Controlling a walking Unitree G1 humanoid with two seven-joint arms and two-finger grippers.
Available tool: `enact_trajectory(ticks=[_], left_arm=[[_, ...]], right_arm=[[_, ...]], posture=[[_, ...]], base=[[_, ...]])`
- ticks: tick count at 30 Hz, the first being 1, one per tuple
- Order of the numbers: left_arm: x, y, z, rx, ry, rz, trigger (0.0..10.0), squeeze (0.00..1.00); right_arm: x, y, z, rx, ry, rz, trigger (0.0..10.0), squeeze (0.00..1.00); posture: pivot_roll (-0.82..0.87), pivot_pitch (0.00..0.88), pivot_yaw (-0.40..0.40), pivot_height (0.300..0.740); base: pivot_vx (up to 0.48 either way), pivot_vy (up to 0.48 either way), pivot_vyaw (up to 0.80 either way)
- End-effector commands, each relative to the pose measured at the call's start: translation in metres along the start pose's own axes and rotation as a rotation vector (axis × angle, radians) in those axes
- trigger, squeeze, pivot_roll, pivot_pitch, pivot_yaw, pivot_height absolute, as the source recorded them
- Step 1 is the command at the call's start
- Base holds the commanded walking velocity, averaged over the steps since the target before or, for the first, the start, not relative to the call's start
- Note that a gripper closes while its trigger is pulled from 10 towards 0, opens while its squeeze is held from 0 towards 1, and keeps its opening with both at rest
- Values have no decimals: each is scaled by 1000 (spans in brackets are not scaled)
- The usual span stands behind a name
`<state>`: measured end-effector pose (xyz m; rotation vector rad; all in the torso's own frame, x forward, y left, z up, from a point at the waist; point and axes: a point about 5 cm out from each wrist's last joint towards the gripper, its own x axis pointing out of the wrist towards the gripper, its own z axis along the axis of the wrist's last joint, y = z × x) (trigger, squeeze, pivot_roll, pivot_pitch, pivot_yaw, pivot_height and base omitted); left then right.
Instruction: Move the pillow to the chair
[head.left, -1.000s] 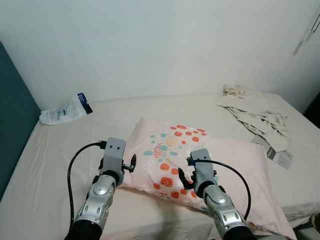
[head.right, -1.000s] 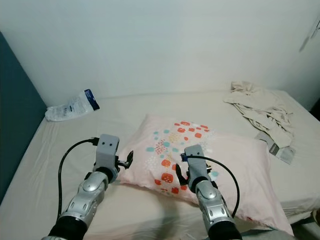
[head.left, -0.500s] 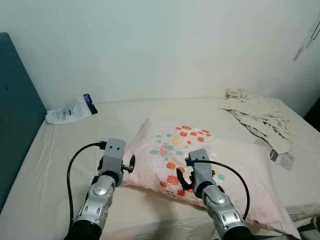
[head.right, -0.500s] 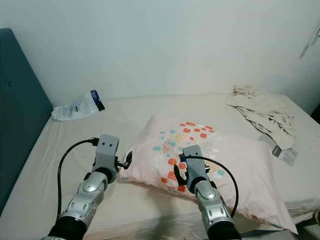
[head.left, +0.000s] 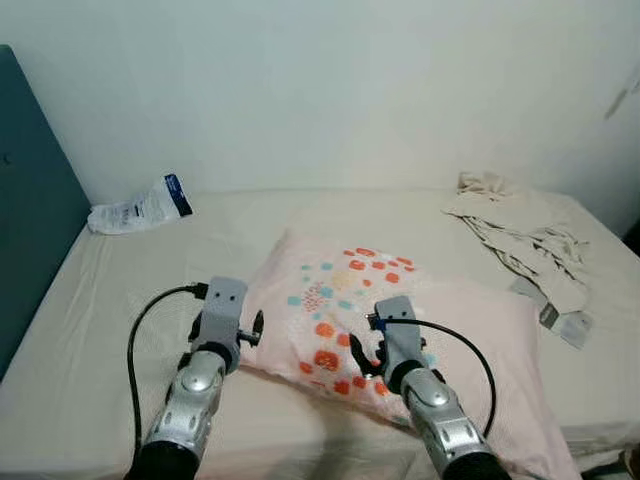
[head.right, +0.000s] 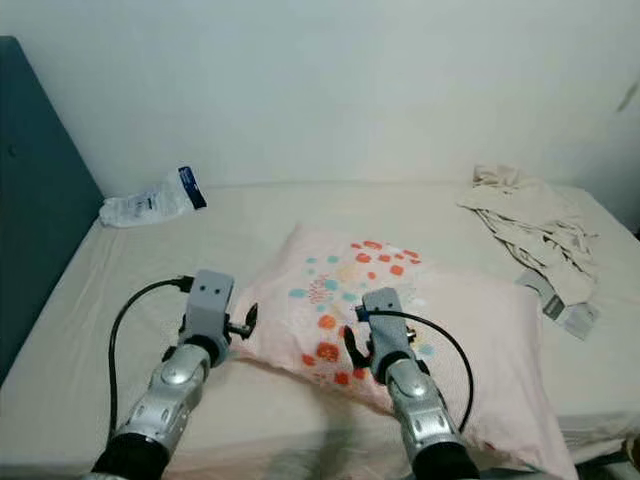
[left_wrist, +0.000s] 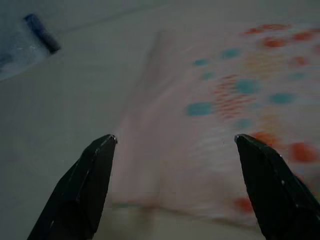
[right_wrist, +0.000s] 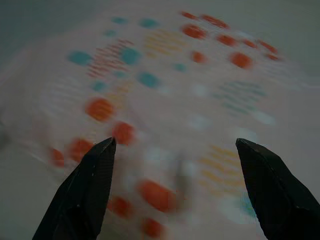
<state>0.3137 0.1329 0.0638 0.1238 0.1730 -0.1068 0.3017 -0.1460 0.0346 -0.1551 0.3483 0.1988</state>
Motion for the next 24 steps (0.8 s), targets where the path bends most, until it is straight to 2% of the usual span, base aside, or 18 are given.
enact_trajectory(ticks=[1,3,8,24], left_arm=[[-1,1,-3,19,8,5,10000,0],[-1,0,-5,-9,33,-20,10000,0],[0,0,-7,-3,54,-10,10000,0],[2,-1,-4,-10,44,-19,10000,0]], right_arm=[[0,1,0,13,2,2,10000,0],[0,1,0,12,3,2,10000,0],[0,1,1,12,3,2,10000,0],[1,2,3,24,-10,-2,10000,0]], posture=[[-40,55,-24,740],[-40,57,-25,740],[-39,61,-28,740],[-38,60,-21,740]], base=[[0,-326,0],[0,227,0],[0,450,0],[0,0,0]])
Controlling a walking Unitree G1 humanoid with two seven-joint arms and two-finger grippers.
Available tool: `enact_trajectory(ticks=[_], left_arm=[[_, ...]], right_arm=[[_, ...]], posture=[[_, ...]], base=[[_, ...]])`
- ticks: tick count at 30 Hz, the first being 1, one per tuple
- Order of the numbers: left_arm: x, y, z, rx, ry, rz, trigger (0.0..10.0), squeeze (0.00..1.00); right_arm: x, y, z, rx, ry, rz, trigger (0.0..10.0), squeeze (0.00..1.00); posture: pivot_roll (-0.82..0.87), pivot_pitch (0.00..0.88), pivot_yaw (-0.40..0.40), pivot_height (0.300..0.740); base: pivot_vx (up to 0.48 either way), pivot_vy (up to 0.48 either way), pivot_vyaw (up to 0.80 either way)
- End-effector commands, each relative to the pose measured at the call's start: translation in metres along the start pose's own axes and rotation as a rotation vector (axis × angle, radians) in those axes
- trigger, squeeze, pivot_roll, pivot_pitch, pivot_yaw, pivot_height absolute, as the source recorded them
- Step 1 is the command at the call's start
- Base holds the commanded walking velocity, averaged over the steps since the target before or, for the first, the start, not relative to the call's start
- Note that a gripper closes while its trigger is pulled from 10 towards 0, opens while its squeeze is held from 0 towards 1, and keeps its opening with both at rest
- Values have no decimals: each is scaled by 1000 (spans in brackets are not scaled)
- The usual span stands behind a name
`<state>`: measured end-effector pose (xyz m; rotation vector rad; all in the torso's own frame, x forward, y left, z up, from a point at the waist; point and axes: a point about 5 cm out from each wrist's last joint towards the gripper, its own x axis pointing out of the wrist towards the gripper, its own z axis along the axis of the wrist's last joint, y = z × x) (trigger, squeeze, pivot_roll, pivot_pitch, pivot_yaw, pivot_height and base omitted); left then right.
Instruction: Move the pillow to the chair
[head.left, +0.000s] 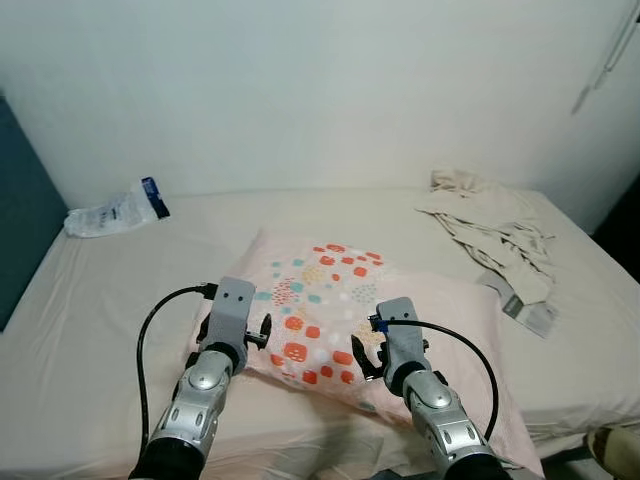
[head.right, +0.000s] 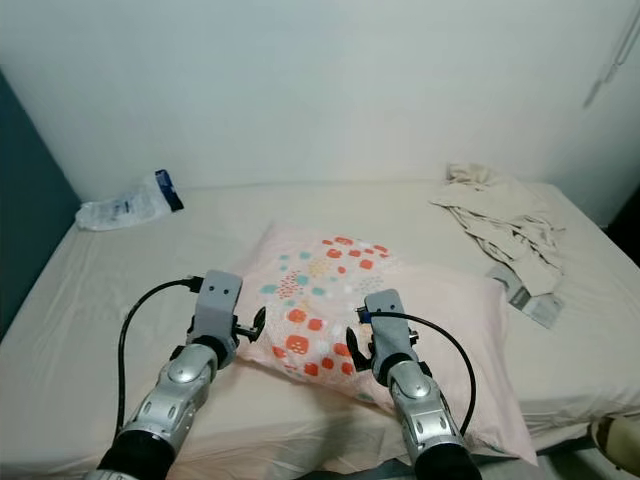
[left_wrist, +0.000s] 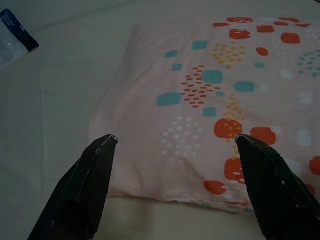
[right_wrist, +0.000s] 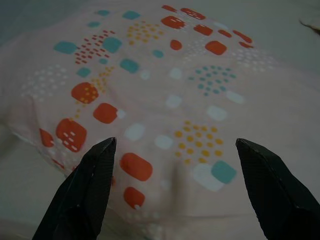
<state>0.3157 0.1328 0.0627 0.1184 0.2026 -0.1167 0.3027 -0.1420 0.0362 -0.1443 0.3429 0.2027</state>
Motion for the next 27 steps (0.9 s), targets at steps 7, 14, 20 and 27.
enact_trajectory(ticks=[7,14,20,27], left_arm=[[3,-3,-2,-61,34,-23,10000,0],[5,3,-1,-70,37,-1,10000,0],[5,3,2,-58,15,-7,10000,0],[7,4,0,-62,29,29,10000,0]], right_arm=[[1,-6,5,34,-21,-24,10000,0],[4,-9,15,52,-52,-39,10000,0],[5,-12,16,126,-49,-74,10000,0],[5,-17,23,128,-93,-79,10000,0]], posture=[[-45,58,-16,740],[-46,54,-11,740],[-43,46,-15,731],[-52,32,-26,701]], base=[[0,0,0],[0,0,0],[0,0,0],[0,0,0]])
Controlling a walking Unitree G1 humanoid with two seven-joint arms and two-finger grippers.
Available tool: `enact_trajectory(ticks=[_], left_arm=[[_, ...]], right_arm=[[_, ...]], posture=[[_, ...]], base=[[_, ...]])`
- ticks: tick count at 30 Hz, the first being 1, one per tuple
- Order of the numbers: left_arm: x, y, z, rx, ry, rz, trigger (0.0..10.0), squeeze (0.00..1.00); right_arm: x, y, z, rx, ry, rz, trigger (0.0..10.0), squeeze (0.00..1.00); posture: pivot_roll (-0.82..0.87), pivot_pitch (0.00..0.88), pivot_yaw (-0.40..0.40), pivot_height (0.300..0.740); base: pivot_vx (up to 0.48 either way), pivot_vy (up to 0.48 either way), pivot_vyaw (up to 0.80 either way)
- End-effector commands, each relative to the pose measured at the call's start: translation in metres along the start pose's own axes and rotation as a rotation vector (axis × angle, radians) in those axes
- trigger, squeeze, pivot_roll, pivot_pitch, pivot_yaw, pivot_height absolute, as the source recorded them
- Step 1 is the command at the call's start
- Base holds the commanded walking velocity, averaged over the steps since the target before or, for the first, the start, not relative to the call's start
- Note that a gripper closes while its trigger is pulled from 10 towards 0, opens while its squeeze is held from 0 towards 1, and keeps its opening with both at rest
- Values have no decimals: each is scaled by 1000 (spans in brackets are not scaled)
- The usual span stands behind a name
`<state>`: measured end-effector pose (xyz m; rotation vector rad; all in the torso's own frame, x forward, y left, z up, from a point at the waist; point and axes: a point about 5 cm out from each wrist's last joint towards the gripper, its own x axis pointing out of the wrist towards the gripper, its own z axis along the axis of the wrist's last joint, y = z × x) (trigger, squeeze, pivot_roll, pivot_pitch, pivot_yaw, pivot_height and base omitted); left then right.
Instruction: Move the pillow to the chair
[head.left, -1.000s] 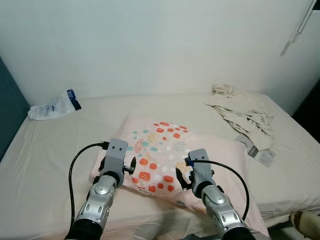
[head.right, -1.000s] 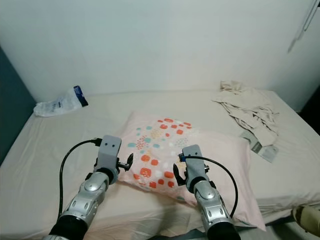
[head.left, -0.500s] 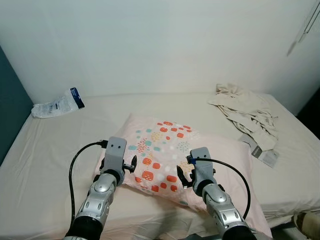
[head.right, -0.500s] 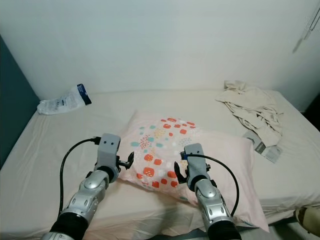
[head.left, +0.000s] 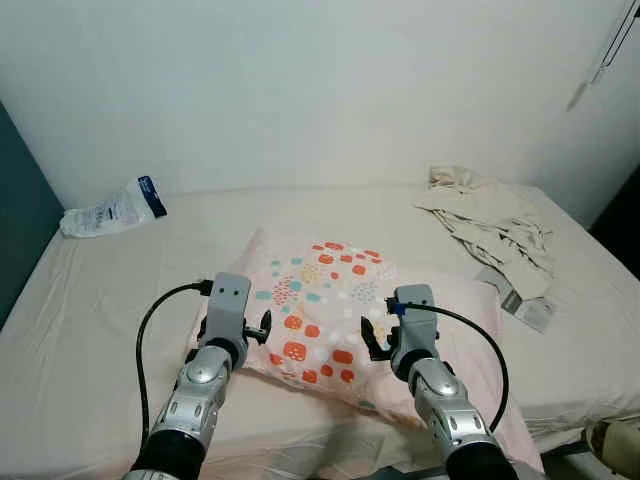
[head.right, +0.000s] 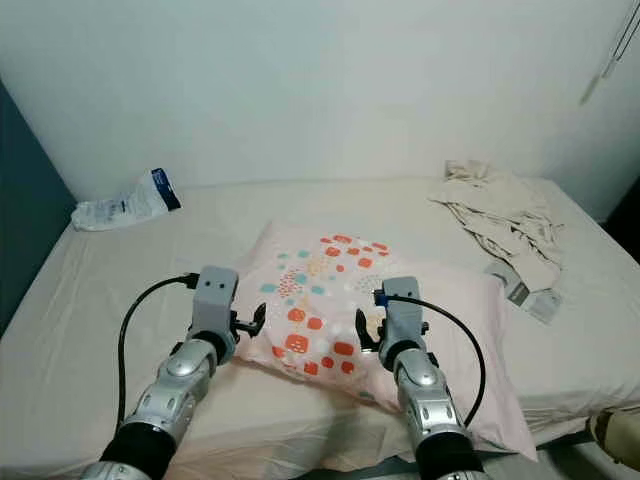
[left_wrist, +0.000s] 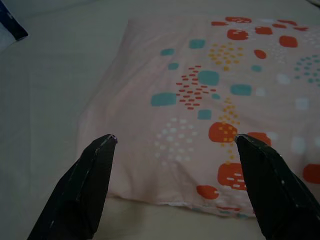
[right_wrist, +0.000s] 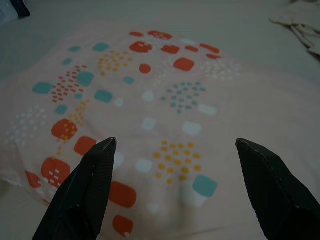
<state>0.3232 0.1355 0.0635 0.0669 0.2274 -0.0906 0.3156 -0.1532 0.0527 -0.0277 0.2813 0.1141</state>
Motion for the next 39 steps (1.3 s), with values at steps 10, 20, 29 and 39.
enact_trajectory(ticks=[10,20,29,39], left_arm=[[6,2,-7,-151,69,28,10000,0],[11,6,1,-200,59,44,10000,0],[11,3,2,-225,65,-19,10000,0],[7,10,-5,-109,65,-36,10000,0]], right_arm=[[4,0,12,-4,-47,25,10000,0],[3,1,10,-19,-48,21,10000,0],[0,2,10,-9,-78,23,10000,0],[-5,5,10,14,-112,46,10000,0]], posture=[[-49,31,-29,661],[-58,36,-18,631],[-55,41,-9,627],[-50,55,-10,607]], base=[[0,0,0],[0,0,0],[0,0,0],[0,0,0]])
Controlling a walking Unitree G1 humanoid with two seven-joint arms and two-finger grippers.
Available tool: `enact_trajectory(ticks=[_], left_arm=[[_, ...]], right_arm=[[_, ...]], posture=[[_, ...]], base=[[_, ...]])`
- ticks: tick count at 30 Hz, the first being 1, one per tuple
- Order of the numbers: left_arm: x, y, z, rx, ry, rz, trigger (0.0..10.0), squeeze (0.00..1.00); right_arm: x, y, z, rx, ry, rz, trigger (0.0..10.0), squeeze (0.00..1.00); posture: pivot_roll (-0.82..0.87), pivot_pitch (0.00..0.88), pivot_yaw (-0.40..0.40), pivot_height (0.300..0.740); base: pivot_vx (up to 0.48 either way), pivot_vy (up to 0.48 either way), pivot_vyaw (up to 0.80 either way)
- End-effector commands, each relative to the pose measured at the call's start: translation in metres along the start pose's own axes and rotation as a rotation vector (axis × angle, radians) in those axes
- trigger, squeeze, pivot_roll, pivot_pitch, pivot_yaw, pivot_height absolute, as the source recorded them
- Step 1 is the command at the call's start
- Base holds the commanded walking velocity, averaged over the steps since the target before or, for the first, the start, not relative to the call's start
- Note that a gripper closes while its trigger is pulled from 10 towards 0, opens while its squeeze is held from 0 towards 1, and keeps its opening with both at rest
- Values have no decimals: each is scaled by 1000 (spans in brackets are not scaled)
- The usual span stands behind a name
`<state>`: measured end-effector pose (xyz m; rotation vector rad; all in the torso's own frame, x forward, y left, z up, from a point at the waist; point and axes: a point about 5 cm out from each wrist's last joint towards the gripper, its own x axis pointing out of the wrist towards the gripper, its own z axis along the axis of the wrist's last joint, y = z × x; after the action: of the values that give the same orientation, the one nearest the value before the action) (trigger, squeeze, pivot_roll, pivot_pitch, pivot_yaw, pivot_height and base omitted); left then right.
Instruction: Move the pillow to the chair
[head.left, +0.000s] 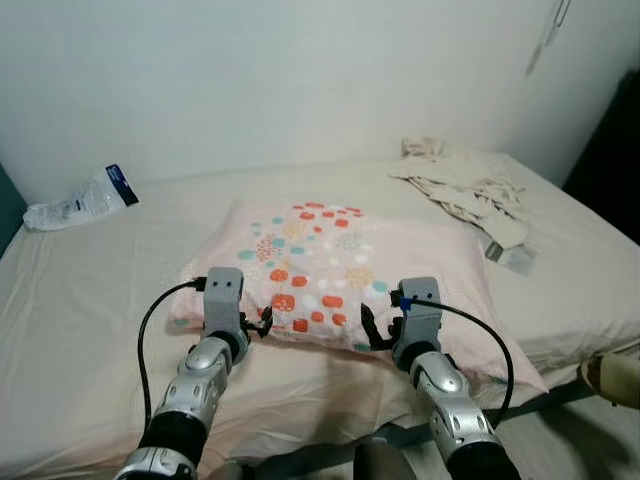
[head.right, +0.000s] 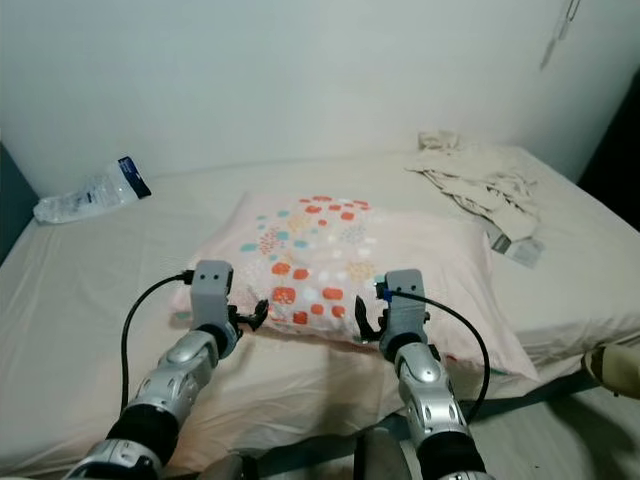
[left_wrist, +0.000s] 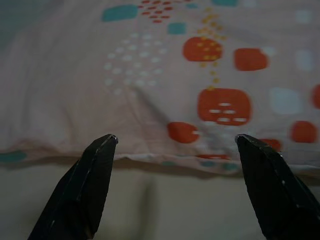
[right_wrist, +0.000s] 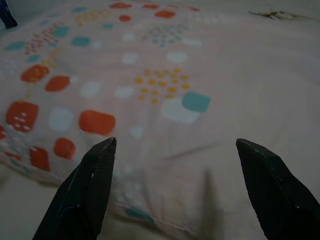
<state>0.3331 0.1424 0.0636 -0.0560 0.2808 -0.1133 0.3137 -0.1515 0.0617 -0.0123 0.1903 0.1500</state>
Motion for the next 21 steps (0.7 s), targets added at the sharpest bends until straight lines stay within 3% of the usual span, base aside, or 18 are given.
enact_trajectory(ticks=[1,2,3,5,7,10,13,17,21], left_arm=[[-1,8,-9,-46,36,50,10000,0],[-1,8,-9,-46,36,50,10000,0],[2,13,-6,-140,35,93,10000,0],[4,17,-1,-230,33,136,10000,0],[5,18,1,-265,34,142,10000,0],[9,18,5,-244,62,107,10000,0],[11,20,8,-300,70,102,10000,0],[14,29,21,-492,17,96,10000,0],[14,35,23,-555,1,112,10000,0]], right_arm=[[-1,4,3,14,-30,9,10000,0],[-1,4,3,14,-30,9,10000,0],[-3,4,3,32,-45,15,10000,0],[-3,3,4,13,-38,13,10000,0],[-4,3,5,16,-45,12,10000,0],[-8,6,9,47,-88,32,10000,0],[-9,6,11,36,-97,28,10000,0],[-15,4,13,55,-115,18,10000,0],[-17,5,12,57,-117,16,10000,0]], posture=[[-53,59,-12,602],[-53,59,-12,602],[-54,62,-12,592],[-55,71,-14,582],[-56,76,-15,582],[-64,103,-10,568],[-66,116,-2,558],[-72,151,13,558],[-78,161,15,558]], base=[[0,0,0],[0,0,0],[0,0,0],[0,0,0],[0,0,0],[0,0,0],[0,0,0],[0,0,0],[0,0,0]])
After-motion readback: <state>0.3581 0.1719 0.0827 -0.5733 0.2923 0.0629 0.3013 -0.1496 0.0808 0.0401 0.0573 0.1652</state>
